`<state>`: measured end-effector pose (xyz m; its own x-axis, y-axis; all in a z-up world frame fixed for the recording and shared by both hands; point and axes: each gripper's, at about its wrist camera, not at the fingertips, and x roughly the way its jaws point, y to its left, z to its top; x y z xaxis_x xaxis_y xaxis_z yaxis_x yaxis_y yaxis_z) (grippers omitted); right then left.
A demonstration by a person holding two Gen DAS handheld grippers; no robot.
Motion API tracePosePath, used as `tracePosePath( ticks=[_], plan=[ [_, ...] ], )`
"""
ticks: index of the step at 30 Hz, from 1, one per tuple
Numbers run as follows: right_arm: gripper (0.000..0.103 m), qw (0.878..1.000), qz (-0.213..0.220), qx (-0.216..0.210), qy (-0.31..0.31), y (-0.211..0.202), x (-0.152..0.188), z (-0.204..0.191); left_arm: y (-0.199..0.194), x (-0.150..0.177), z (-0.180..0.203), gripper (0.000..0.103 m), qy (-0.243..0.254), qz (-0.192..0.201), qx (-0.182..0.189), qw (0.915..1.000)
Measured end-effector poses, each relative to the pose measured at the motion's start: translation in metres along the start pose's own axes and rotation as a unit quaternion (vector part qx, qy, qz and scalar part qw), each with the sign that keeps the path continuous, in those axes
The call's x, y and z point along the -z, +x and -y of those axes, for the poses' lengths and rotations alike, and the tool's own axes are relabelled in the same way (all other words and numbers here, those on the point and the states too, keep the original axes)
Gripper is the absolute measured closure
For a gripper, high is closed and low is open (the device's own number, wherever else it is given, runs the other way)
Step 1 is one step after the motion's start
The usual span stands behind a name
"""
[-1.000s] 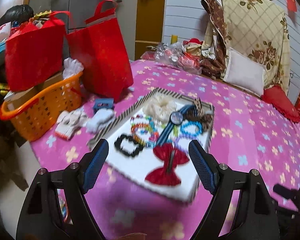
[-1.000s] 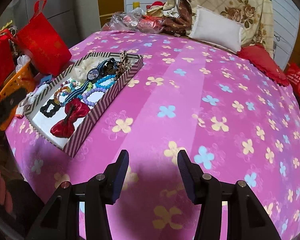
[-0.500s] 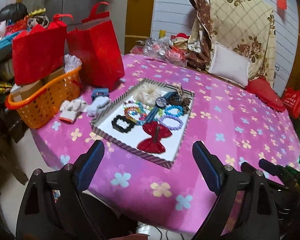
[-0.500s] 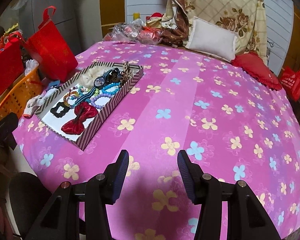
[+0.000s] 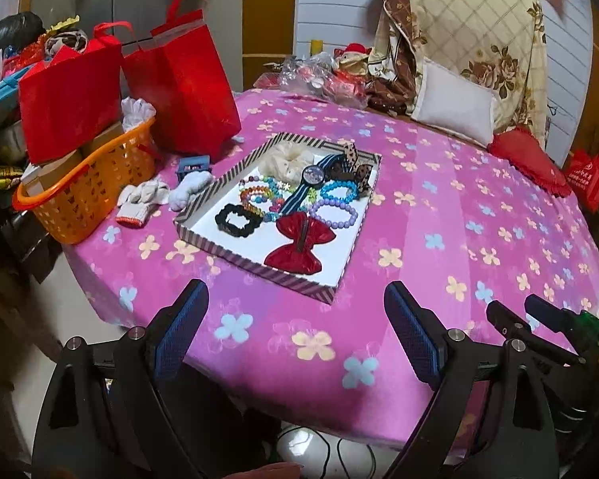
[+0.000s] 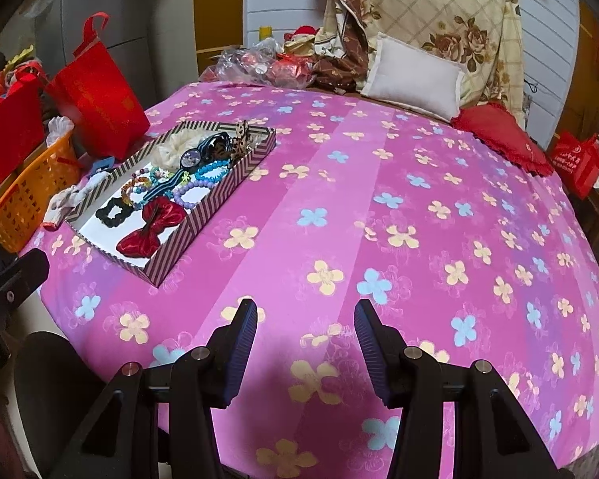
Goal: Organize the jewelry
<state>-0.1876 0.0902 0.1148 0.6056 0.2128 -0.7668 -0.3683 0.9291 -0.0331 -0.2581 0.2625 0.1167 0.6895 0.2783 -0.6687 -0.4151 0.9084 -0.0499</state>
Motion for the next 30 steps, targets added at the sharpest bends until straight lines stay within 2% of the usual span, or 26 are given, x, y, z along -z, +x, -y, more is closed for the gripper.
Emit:
tracePosePath(
  ticks=[30],
  plan=[
    [0.054,0.999,-0.004,0.017,-0.027,0.006,0.006,-0.016,0.02,0.014,-0.003,0.013,-0.005,-0.04,-0.003,0.9992]
  ],
)
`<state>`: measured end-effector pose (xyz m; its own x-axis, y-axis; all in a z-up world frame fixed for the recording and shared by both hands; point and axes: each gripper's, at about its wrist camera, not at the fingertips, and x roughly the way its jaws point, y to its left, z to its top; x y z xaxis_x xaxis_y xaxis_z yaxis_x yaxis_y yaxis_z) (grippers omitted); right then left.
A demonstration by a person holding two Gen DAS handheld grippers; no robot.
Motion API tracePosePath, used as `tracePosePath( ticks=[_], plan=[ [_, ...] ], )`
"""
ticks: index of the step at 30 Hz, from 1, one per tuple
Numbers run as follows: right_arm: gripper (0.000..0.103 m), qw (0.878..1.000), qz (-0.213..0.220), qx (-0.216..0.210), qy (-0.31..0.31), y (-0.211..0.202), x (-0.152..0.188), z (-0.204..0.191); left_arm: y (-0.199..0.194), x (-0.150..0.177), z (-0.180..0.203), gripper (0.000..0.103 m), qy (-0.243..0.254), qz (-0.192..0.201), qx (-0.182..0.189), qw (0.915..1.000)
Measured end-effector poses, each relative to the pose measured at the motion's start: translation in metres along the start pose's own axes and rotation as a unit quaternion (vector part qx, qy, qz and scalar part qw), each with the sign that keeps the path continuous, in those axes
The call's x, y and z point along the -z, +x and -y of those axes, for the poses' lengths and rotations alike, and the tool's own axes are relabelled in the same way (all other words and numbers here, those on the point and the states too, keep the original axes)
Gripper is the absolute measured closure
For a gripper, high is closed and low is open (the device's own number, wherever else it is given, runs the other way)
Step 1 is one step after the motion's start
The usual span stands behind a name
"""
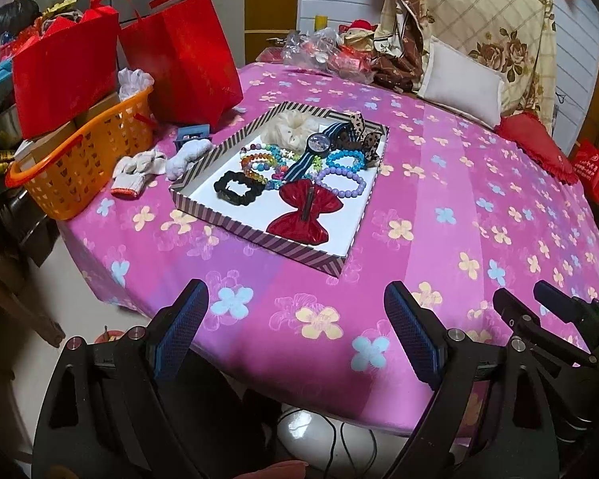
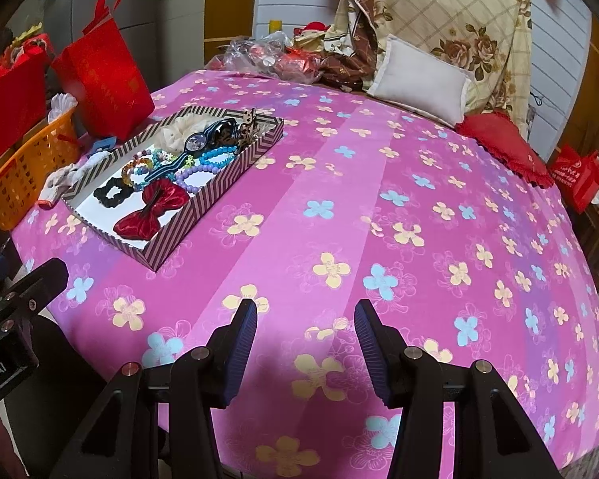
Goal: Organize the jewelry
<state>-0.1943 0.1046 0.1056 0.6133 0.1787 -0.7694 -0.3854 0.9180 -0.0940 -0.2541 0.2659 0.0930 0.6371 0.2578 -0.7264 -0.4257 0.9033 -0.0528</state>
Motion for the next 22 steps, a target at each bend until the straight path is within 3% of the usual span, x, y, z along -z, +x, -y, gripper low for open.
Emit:
tracePosePath(
  ticks=[22],
  plan=[
    [0.054,1.0,-0.006,-0.001,-0.013,0.0058,-0.0001,-0.0059,0.0098,0.0037,-0.0076,0.013,-0.006,-0.008,-0.009,0.9999]
  ],
)
